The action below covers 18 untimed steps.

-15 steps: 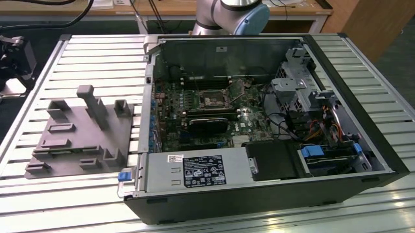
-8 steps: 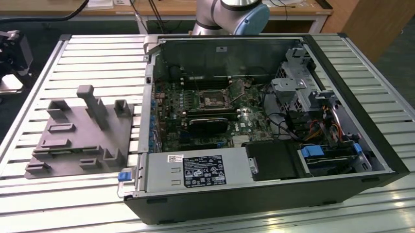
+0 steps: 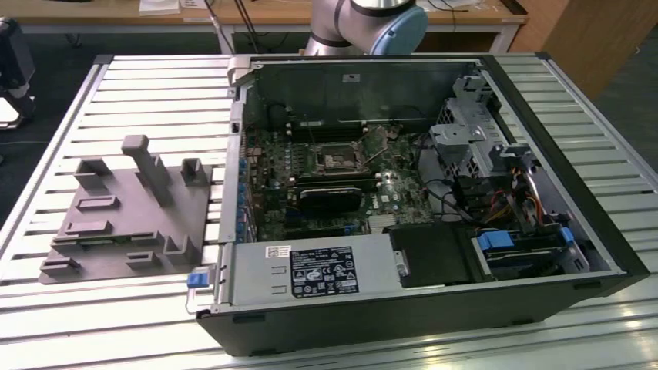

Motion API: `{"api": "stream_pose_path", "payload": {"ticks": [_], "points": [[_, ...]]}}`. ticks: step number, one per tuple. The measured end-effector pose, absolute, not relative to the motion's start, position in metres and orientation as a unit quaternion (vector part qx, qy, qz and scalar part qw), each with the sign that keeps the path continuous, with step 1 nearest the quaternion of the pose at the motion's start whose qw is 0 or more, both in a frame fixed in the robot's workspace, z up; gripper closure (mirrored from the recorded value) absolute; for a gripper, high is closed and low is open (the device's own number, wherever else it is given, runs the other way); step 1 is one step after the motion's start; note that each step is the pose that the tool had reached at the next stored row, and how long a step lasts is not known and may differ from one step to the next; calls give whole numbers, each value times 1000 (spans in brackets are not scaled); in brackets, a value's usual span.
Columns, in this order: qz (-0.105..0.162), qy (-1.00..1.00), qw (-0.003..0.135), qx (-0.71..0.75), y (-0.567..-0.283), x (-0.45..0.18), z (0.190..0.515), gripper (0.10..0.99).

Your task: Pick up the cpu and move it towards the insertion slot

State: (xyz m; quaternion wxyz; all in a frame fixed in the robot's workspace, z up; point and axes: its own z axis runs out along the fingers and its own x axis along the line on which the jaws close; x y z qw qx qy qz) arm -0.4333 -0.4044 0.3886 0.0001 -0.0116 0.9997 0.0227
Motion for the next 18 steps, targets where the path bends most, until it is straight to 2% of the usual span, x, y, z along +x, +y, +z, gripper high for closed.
{"api": "stream_pose_path", "payload": {"ticks": [18], "points": [[23,1000,0,-12,-404,-422,397,545]]}}
